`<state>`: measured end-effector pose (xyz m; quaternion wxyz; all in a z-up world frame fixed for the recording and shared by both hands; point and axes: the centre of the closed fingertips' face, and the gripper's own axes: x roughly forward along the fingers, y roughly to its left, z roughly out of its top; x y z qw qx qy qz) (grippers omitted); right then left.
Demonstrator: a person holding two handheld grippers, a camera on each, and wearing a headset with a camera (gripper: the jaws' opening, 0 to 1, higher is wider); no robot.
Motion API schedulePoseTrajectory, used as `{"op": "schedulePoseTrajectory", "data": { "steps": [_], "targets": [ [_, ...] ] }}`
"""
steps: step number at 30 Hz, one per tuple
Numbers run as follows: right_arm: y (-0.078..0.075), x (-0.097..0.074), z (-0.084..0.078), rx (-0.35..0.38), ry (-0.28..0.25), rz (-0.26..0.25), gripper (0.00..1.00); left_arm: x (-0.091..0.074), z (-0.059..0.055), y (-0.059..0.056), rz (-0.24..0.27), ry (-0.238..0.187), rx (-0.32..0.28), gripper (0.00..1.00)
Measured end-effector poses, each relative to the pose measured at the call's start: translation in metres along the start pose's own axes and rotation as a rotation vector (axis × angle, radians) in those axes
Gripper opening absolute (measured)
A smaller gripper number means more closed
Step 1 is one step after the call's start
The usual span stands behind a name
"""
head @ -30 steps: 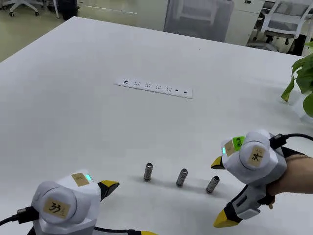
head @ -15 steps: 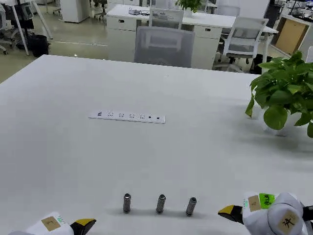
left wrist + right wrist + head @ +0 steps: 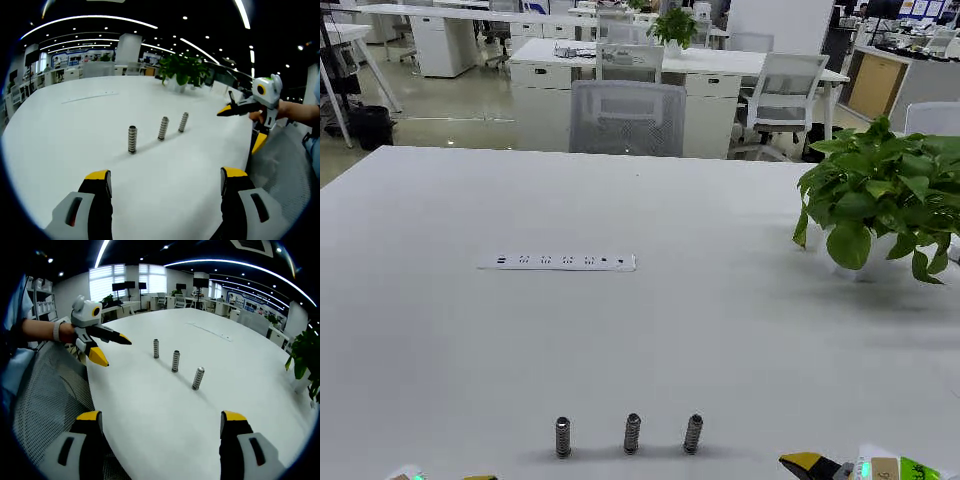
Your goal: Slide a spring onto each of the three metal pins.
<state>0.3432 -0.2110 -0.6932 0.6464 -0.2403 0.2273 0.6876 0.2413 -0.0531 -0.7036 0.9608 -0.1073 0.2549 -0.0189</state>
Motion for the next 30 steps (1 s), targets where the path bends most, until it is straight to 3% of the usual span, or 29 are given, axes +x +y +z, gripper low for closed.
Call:
{"op": "schedulePoseTrajectory", "data": {
  "steps": [8, 10, 11, 12, 14, 16, 22, 30],
  "targets": [
    [-0.016, -0.001, -0.005, 0.078, -0.063, -0.104, 0.99, 0.000, -0.002, -0.004, -0.013, 0.006, 0.002, 0.92],
    [-0.022, 0.001, -0.005, 0.137, -0.117, -0.151, 0.99, 0.001, -0.003, -0.005, -0.020, 0.014, 0.008, 0.92],
    [-0.022, 0.002, -0.008, 0.151, -0.113, -0.145, 0.99, 0.001, -0.003, -0.006, -0.022, 0.014, 0.009, 0.92],
    [-0.020, 0.003, -0.011, 0.142, -0.073, -0.124, 0.99, 0.001, -0.003, -0.006, -0.024, 0.015, 0.009, 0.92],
    [-0.025, 0.002, 0.001, 0.116, -0.128, -0.159, 0.99, 0.002, -0.005, -0.007, -0.028, 0.023, 0.012, 0.92],
    [-0.022, 0.002, -0.003, 0.153, -0.119, -0.139, 0.99, 0.002, -0.005, -0.006, -0.027, 0.024, 0.019, 0.92],
    [-0.013, 0.008, -0.005, 0.147, -0.108, -0.097, 0.99, 0.001, -0.003, -0.008, -0.024, 0.022, 0.042, 0.92],
    [-0.013, 0.009, -0.007, 0.123, -0.098, -0.099, 0.99, 0.001, -0.003, -0.012, -0.043, 0.022, 0.059, 0.92]
  ]
}}
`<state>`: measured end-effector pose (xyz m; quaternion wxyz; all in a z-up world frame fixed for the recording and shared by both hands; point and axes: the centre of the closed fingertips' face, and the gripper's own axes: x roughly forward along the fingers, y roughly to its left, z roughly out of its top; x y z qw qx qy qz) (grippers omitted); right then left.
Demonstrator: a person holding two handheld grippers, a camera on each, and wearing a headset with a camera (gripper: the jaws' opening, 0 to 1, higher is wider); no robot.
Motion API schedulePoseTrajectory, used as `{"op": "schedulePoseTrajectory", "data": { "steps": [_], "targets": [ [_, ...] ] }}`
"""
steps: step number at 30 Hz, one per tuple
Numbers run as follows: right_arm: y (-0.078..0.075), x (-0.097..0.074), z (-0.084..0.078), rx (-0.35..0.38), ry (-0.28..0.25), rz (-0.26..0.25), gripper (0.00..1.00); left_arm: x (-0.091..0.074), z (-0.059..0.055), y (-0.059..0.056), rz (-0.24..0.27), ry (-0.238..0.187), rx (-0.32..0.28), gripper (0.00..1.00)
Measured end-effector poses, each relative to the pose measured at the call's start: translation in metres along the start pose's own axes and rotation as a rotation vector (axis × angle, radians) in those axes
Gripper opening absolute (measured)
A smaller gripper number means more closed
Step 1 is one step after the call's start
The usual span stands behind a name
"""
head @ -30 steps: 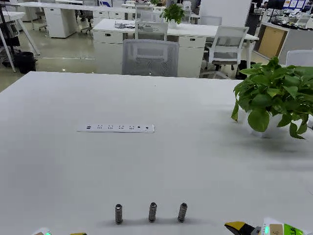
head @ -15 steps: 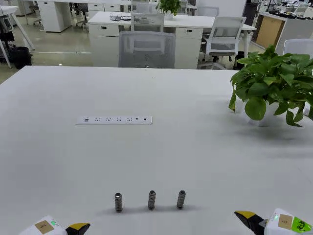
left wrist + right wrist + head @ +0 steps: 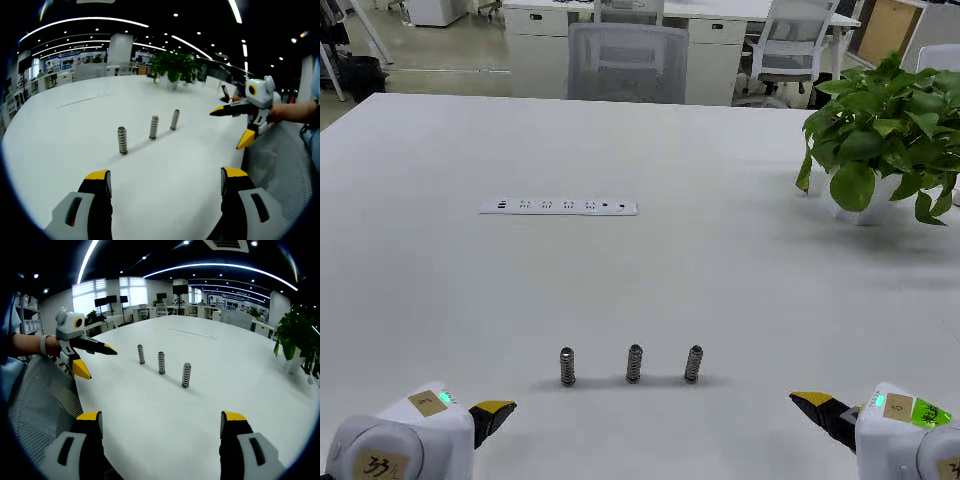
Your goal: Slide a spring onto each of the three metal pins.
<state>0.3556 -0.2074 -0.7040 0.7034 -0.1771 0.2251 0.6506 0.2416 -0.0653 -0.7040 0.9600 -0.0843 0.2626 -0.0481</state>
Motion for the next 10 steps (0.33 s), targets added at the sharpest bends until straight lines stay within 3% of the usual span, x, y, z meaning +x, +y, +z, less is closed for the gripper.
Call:
{"op": "schedulePoseTrajectory", "data": {
  "steps": [10],
  "targets": [
    [0.0021, -0.0001, -0.0007, -0.010, 0.007, 0.001, 0.99, -0.0019, 0.0020, 0.0004, 0.007, -0.009, -0.004, 0.92]
  ]
}}
